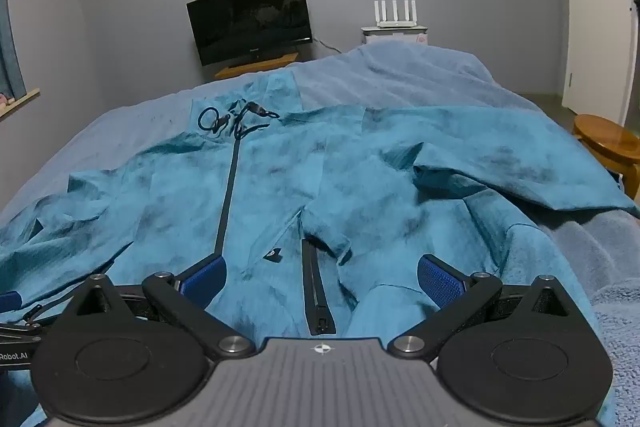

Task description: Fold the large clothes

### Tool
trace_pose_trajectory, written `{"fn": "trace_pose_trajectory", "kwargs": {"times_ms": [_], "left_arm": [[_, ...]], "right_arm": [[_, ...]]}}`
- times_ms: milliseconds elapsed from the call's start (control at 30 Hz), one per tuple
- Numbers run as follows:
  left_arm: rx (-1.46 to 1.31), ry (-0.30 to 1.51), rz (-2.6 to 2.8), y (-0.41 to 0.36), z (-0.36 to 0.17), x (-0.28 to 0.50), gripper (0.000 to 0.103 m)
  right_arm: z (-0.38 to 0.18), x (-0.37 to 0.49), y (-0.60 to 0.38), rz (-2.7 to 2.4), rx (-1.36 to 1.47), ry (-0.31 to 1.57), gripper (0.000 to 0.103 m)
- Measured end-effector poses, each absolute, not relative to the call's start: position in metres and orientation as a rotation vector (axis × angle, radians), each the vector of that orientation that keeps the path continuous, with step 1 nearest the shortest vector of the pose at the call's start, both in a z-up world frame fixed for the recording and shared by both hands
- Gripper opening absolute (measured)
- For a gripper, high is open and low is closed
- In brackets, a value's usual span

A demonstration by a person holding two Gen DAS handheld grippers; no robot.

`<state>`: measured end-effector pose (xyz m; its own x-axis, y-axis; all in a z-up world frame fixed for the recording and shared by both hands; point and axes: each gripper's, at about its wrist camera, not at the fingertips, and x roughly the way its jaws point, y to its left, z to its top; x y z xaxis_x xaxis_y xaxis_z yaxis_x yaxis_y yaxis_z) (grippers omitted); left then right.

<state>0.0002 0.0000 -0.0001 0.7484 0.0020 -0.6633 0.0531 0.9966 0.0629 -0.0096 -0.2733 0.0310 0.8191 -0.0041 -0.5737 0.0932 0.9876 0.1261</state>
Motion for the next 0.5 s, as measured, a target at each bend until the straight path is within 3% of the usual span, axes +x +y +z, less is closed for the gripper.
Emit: {"fn": "trace_pose_trajectory", "kwargs": {"times_ms": [500], "left_arm": [[0.084, 0.723, -0.028, -0.0034, -0.0007, 0.0006, 0.103]], "right_arm": [[0.0302, -0.0065, -0.2726, -0.048, 0.156, 0.627, 0.103]]}}
